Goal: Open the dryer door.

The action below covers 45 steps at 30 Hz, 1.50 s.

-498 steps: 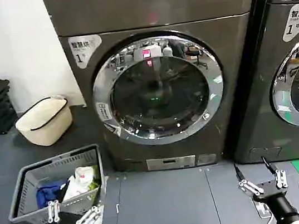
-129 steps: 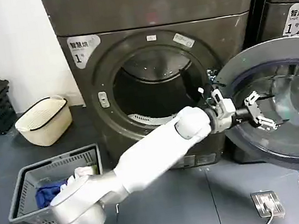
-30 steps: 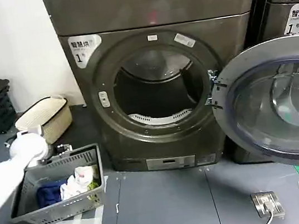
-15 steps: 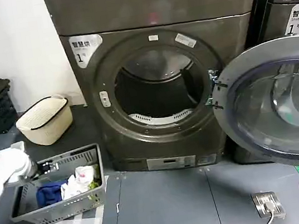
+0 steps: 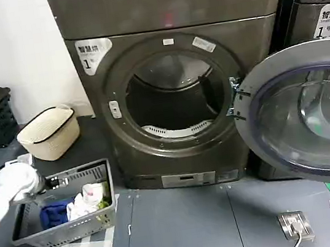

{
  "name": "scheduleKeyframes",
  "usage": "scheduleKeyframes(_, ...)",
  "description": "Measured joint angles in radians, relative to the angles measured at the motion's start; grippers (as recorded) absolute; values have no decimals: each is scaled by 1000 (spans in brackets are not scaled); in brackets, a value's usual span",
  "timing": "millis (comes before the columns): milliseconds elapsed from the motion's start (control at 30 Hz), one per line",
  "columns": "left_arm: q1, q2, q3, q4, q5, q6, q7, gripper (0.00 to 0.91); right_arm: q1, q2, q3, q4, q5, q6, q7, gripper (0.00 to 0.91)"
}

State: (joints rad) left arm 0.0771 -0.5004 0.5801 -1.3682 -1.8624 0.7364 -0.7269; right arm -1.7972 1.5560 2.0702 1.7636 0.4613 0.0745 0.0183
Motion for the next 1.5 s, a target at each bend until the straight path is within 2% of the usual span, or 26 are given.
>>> scheduleKeyframes(167,-44,-37,25,38,-58,0,-54,907,0,2,-2,-10,0,18,-4,907)
scheduleKeyframes(333,-78,-47,57,62,-94,0,-60,907,1,4,-2,-11,1,26,-5,907)
scheduleKeyframes(467,-77,-36,70,66,-105,0,-61,907,1,4,-5,-10,0,55,-5,907)
scheduleKeyframes(1500,-84,-2,118,35,-233,0,-64,907,4,16,-18,-27,-1,67,7,907)
